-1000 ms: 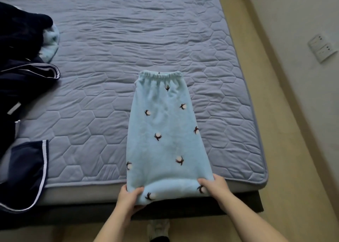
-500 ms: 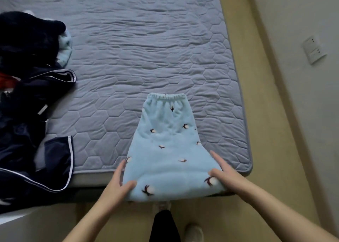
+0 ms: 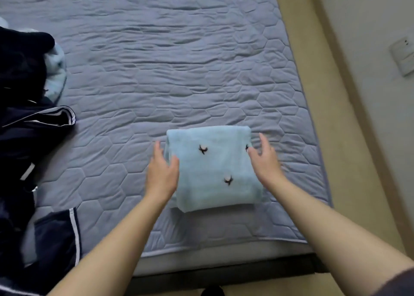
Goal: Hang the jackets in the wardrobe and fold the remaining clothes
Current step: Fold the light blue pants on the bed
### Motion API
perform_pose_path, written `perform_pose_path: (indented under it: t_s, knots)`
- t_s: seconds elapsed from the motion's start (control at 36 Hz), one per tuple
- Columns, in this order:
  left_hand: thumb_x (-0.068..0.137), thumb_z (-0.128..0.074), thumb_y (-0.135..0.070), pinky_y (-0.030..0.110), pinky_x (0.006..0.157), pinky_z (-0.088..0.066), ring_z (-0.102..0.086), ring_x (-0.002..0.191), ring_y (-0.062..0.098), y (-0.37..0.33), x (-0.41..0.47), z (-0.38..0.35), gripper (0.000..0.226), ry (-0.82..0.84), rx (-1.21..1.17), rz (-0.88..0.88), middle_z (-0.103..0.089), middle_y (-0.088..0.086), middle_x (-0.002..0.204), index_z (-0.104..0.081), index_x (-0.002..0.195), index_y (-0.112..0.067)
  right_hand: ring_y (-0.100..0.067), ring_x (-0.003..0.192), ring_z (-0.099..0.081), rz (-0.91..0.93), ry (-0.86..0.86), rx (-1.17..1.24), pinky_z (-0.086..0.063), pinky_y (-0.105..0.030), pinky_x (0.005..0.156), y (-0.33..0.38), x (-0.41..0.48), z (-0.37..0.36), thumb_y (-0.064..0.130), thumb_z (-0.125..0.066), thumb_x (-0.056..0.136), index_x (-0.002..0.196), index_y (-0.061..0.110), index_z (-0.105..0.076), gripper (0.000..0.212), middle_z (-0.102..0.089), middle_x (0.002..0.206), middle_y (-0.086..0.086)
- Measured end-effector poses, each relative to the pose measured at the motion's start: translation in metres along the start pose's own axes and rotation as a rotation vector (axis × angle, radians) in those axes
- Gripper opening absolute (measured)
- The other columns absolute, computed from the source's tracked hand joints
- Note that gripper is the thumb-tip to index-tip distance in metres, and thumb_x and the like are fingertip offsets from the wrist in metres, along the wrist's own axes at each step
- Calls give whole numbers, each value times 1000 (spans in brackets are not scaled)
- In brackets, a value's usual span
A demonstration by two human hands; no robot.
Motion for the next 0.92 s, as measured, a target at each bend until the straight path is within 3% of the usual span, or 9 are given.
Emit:
perform_pose_path:
  t_s: [0.06,0.14,0.28,0.42,0.58,0.72,0.78,0.83,0.92]
  knots:
    - [91,-51,-19,41,113,-26,-31,139,28,4,-8,-18,68,-6,236,-263,-29,11,154,-21,151,-13,-23,143,-22,197,-58,-359,-20,-37,114,-10,-10,-20,26,-51,92,150,17,-23,65,-22,157,-7]
    - [87,-55,-23,50,114,-21,-20,145,31,12,-8,-46,70,24,549,-477,-20,13,157,-26,149,-12,-22,148,-4,376,-17,-681,-9,-46,117,-23,-17,-54,31,-50,92,152,21,-17,70,-5,161,-3]
    - [84,-36,-37,63,106,-25,-31,139,36,13,18,-82,63,62,804,-675,-34,15,151,-43,142,-15,-34,141,-28,629,-49,-773,-23,-62,108,-22,7,-86,31,-67,81,145,18,-38,71,-31,154,-9]
    - [92,-35,-46,55,117,-2,1,147,29,47,65,-119,65,51,855,-531,-1,9,160,-16,151,-29,-26,146,10,572,23,-871,-2,-62,114,-47,54,-116,46,-39,95,148,37,-3,65,12,155,6]
    - [87,-33,-49,56,116,-5,-5,148,28,83,89,-148,67,-4,807,-569,-7,9,160,-20,150,-32,-25,146,9,485,-35,-846,-3,-68,109,-80,73,-143,51,-35,93,150,40,-12,62,10,157,6]
    - [85,-35,-51,55,115,0,-4,147,25,87,89,-143,70,-85,693,-531,-6,6,160,-15,149,-35,-35,147,3,327,-88,-769,-15,-67,106,-88,71,-140,56,-34,90,149,41,3,71,16,158,2]
    - [86,-32,-55,53,116,-6,-4,147,29,91,87,-129,73,-96,522,-335,1,6,161,-5,151,-35,-38,145,-4,184,-89,-715,-23,-60,107,-93,67,-130,61,-28,89,149,39,10,75,19,159,-1]
    - [89,-39,-55,50,113,-26,-17,145,31,100,83,-112,78,-83,234,-136,-3,6,161,0,152,-31,-36,142,-18,117,-82,-599,-31,-51,107,-96,62,-120,62,-33,90,151,34,7,78,10,160,-4]
    - [86,-60,-48,36,98,-42,-45,128,21,113,72,-95,81,-59,-91,33,-40,1,147,-17,149,-23,-32,135,-33,37,-50,-299,-36,-45,102,-102,58,-105,58,-49,87,152,27,-1,87,-16,157,-8]
Point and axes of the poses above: each hand's wrist, its own x-axis towards the middle knuckle, its own z-axis out of the back of the hand, y = z × x, the point moved 3 cm from there along x, towards the middle knuckle
